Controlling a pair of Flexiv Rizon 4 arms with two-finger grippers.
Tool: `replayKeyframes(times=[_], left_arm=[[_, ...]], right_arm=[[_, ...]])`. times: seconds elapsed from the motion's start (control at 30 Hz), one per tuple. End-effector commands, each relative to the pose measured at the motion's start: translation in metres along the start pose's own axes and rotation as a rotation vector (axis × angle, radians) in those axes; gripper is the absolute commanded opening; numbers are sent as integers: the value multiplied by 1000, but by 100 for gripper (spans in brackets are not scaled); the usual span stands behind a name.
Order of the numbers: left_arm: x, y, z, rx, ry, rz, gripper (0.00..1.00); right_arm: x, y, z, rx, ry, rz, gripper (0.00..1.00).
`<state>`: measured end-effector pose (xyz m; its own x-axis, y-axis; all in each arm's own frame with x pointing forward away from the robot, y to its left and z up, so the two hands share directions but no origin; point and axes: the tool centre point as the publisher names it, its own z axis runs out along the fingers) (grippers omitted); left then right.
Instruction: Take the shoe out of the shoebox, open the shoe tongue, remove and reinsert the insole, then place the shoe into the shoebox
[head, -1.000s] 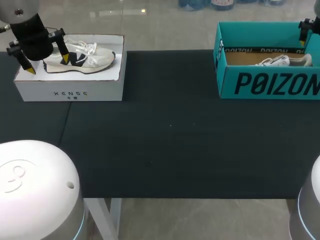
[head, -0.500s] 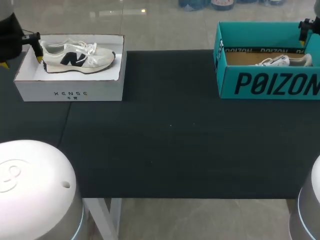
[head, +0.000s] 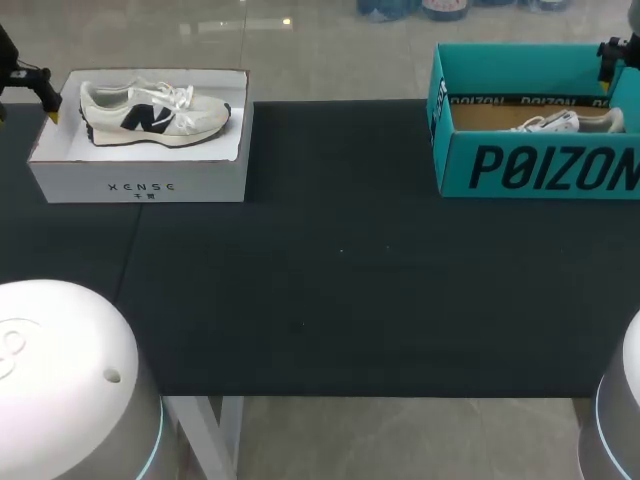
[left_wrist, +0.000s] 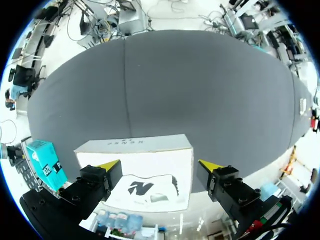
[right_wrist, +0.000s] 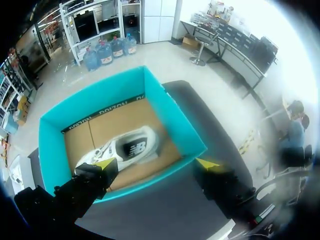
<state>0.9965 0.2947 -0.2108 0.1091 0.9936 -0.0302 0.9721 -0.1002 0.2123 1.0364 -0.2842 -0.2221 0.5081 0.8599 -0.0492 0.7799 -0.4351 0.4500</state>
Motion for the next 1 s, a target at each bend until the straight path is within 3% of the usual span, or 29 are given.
replayKeyframes(times=[0.03, 0.3, 1.0], left_arm=[[10, 33, 10, 56, -13, 38, 100], [35, 71, 33, 102, 38, 99, 100], [35, 71, 33, 102, 38, 99, 100]], right_arm=[[0, 0, 0, -1, -1, 1, 100], [0, 0, 0, -1, -1, 1, 100], [0, 0, 0, -1, -1, 1, 100]])
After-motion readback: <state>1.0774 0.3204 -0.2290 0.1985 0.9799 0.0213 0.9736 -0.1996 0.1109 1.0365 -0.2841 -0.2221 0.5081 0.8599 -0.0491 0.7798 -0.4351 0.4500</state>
